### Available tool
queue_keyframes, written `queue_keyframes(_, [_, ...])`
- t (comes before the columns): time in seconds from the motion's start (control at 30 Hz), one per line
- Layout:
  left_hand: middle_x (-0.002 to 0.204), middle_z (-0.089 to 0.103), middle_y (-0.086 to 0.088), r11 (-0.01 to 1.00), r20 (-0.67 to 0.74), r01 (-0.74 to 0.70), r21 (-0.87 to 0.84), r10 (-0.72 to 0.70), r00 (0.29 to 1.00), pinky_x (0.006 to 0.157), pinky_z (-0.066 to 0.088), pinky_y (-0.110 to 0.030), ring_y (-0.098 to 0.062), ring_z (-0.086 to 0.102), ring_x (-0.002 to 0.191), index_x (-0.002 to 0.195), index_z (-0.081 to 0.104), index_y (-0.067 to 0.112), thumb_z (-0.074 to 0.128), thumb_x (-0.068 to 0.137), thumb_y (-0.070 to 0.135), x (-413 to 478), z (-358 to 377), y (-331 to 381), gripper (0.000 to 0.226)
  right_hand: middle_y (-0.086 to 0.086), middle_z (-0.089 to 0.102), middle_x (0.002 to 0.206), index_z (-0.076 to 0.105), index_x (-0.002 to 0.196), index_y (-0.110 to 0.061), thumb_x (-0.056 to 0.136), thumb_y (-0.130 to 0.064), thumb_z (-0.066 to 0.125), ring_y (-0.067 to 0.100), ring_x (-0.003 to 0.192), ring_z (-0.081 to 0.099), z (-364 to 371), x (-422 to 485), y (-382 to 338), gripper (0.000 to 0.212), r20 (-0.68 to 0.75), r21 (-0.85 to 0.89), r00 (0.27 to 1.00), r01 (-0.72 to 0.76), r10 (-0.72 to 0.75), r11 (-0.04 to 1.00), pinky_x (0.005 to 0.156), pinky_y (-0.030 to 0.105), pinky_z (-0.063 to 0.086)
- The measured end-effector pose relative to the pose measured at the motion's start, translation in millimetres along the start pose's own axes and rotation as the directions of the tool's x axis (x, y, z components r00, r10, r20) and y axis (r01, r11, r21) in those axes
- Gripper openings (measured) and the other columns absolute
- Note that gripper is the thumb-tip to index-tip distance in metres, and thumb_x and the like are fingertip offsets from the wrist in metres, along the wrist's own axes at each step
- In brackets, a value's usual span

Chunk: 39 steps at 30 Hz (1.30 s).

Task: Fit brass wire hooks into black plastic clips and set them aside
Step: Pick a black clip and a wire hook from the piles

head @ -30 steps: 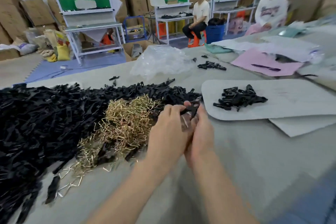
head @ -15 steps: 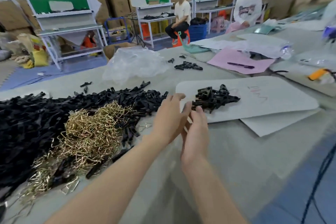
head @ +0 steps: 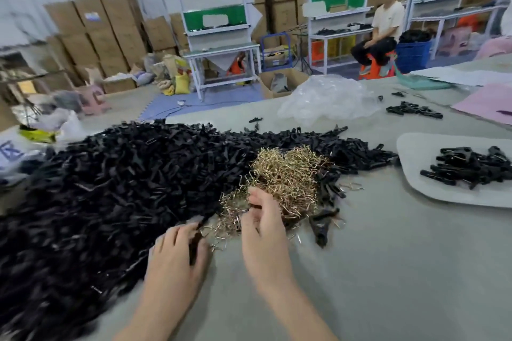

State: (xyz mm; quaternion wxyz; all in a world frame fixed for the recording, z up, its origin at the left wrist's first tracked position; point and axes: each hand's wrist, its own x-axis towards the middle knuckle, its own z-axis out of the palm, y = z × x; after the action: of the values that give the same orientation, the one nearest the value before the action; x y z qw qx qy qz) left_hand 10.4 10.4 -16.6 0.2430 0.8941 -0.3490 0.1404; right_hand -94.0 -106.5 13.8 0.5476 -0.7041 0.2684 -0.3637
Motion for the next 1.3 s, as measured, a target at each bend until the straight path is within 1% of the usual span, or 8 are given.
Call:
queue_keyframes(0.13, [0.117, 0.065, 0.002, 0.999, -0.003, 0.006, 0.048, -0.006, 1.0, 0.094, 0.042, -0.041, -0.026, 0.058, 0.113, 0.126, 0.063, 0.023, 0.069, 0.091, 0.033, 2.9, -0.9, -17.1, 0.037, -0.018, 0.046, 0.136, 0.042, 0.142, -0.036, 0.102, -0.019, 0.045, 0.002, 0.12, 0.05, 31.6, -3.3, 15.4, 0.043, 0.128, -0.314, 0.988, 0.127, -0.09, 0.941, 0.101, 0.028, 0.045])
queue_keyframes(0.23, [0.108, 0.067, -0.002, 0.989, -0.034, -0.005, 0.145, 0.01, 0.999, 0.086, 0.046, -0.043, -0.028, 0.062, 0.104, 0.121, 0.067, 0.019, 0.053, 0.095, 0.044, 12.3, 3.9, -16.8, 0.039, -0.015, 0.049, 0.134, 0.047, 0.14, -0.032, 0.101, -0.017, 0.047, 0.003, 0.122, 0.048, 37.0, 1.9, 23.6, 0.042, 0.144, -0.421, 0.982, 0.171, -0.12, 0.891, 0.099, 0.022, 0.042])
queue_keyframes(0.37, [0.095, 0.067, -0.007, 0.966, -0.058, 0.008, 0.258, 0.007, 0.998, 0.079, 0.045, -0.044, -0.031, 0.061, 0.091, 0.114, 0.071, 0.012, 0.037, 0.09, 0.048, 29.1, 12.2, -17.3, 0.055, -0.021, 0.056, 0.119, 0.057, 0.128, -0.035, 0.101, -0.013, 0.047, 0.001, 0.108, 0.056, 35.0, 6.2, 27.5, 0.036, 0.103, -0.364, 0.991, 0.116, -0.084, 0.924, 0.093, 0.028, 0.05])
queue_keyframes(0.53, [0.085, 0.065, -0.007, 0.965, -0.11, 0.002, 0.263, 0.028, 0.994, 0.072, 0.043, -0.044, -0.033, 0.059, 0.081, 0.104, 0.073, 0.015, 0.071, 0.086, 0.028, 38.3, 21.9, -25.0, 0.022, -0.021, 0.061, 0.112, 0.062, 0.119, -0.036, 0.1, -0.011, 0.048, -0.001, 0.106, 0.058, 32.6, 7.7, 29.5, 0.034, 0.107, -0.271, 0.992, 0.092, -0.065, 0.958, 0.089, 0.02, 0.048])
queue_keyframes(0.7, [0.082, 0.061, -0.002, 0.972, -0.11, -0.054, 0.23, 0.081, 0.991, 0.074, 0.043, -0.043, -0.029, 0.057, 0.08, 0.094, 0.069, 0.021, 0.068, 0.089, 0.027, 36.8, 21.1, -30.9, 0.007, -0.02, 0.065, 0.105, 0.066, 0.11, -0.038, 0.099, -0.008, 0.048, -0.005, 0.104, 0.059, 32.4, 9.2, 30.8, 0.037, 0.085, -0.186, 0.996, 0.05, -0.035, 0.981, 0.081, 0.008, 0.043])
queue_keyframes(0.97, [0.082, 0.059, 0.005, 0.975, -0.112, -0.09, 0.204, 0.114, 0.987, 0.085, 0.036, -0.04, -0.024, 0.056, 0.082, 0.094, 0.066, 0.028, 0.066, 0.094, 0.032, 36.9, 19.4, -31.0, 0.003, -0.031, 0.062, 0.106, 0.066, 0.107, -0.044, 0.099, -0.01, 0.049, -0.004, 0.101, 0.061, 31.4, 8.5, 32.8, 0.039, 0.073, -0.157, 0.997, 0.038, -0.026, 0.987, 0.075, 0.007, 0.042])
queue_keyframes(1.2, [0.084, 0.056, 0.002, 0.93, -0.138, -0.257, 0.263, 0.3, 0.944, 0.089, 0.033, -0.042, -0.026, 0.056, 0.08, 0.12, 0.067, 0.029, 0.071, 0.088, 0.021, 34.0, 21.8, -34.2, 0.034, -0.029, 0.063, 0.106, 0.065, 0.106, -0.044, 0.099, -0.012, 0.049, -0.002, 0.086, 0.061, 30.1, 8.8, 33.5, 0.037, 0.065, -0.157, 0.998, 0.025, -0.015, 0.987, 0.07, 0.008, 0.041])
queue_keyframes(1.3, [0.084, 0.055, 0.004, 0.907, -0.071, -0.333, 0.256, 0.362, 0.93, 0.092, 0.033, -0.041, -0.025, 0.055, 0.08, 0.116, 0.068, 0.034, 0.078, 0.076, 0.017, 35.7, 20.5, -35.3, 0.045, -0.029, 0.064, 0.105, 0.065, 0.106, -0.045, 0.099, -0.013, 0.048, -0.003, 0.084, 0.061, 30.1, 9.7, 33.7, 0.037, 0.067, -0.159, 0.998, 0.027, -0.017, 0.987, 0.069, 0.009, 0.04])
